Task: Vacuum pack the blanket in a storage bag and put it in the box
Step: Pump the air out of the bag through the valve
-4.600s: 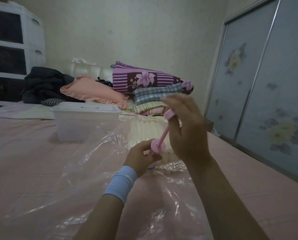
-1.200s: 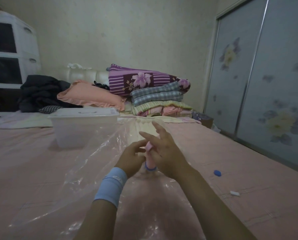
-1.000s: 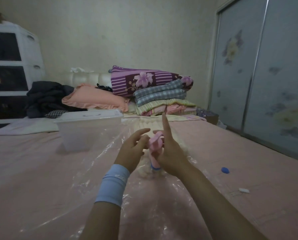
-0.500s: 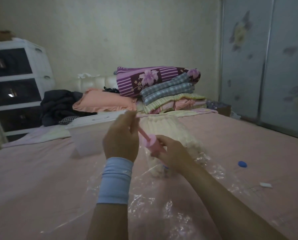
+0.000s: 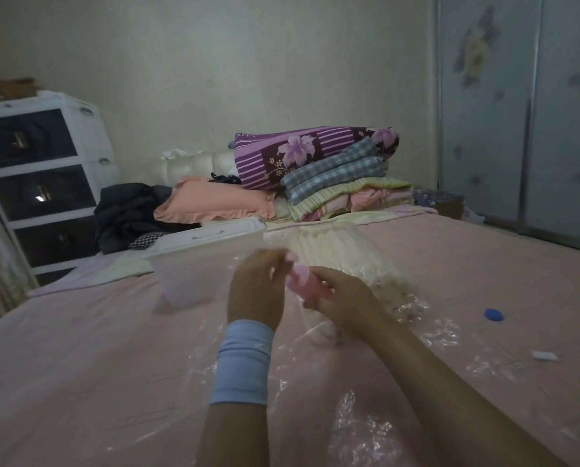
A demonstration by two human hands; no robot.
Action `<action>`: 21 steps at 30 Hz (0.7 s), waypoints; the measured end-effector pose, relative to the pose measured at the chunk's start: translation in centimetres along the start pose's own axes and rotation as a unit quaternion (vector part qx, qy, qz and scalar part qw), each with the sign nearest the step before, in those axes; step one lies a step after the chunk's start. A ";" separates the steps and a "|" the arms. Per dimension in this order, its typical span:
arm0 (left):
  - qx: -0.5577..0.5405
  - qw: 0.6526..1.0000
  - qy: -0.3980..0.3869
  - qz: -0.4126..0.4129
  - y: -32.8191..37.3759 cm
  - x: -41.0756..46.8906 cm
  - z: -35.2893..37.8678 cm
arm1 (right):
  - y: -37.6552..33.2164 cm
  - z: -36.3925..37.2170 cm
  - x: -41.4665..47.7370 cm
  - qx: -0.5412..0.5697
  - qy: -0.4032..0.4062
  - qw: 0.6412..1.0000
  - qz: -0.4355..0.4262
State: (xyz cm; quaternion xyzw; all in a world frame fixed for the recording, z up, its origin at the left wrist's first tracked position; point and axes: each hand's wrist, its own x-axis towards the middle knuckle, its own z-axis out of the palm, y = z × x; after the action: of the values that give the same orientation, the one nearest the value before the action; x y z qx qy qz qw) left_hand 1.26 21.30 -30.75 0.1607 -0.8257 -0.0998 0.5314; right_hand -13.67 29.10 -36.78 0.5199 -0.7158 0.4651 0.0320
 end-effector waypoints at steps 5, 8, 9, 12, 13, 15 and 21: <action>0.013 0.955 0.295 0.035 1.2 2.5 -4.4 | 0.1 -0.3 0.1 -0.002 -0.021 1.000 0.020; 0.001 0.970 0.242 0.023 0.5 1.0 -2.3 | -0.1 -0.2 0.1 -0.005 -0.036 0.999 0.023; -0.011 0.982 0.190 0.012 0.2 0.2 -1.1 | -0.2 -0.2 0.0 -0.003 -0.033 0.999 0.024; -0.040 0.998 0.013 -0.035 -0.6 -1.2 1.1 | -0.3 -0.1 -0.2 0.008 -0.020 0.999 0.024; -0.038 0.998 -0.010 -0.041 -0.5 -1.2 1.1 | -0.2 0.0 -0.3 0.012 -0.016 1.000 0.022; -0.027 0.999 0.034 -0.020 0.2 -0.6 0.2 | -0.1 0.0 -0.5 0.021 -0.007 1.000 0.021; -0.009 0.949 0.313 0.041 2.3 2.0 -4.6 | -0.1 -0.3 -0.9 0.059 -0.014 0.997 0.036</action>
State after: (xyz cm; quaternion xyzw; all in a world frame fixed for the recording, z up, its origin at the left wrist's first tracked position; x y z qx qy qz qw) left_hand 4.32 22.69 -26.38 0.1449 -0.6232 -0.0298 0.7680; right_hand -13.28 29.92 -37.02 0.5012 -0.7056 0.5003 -0.0259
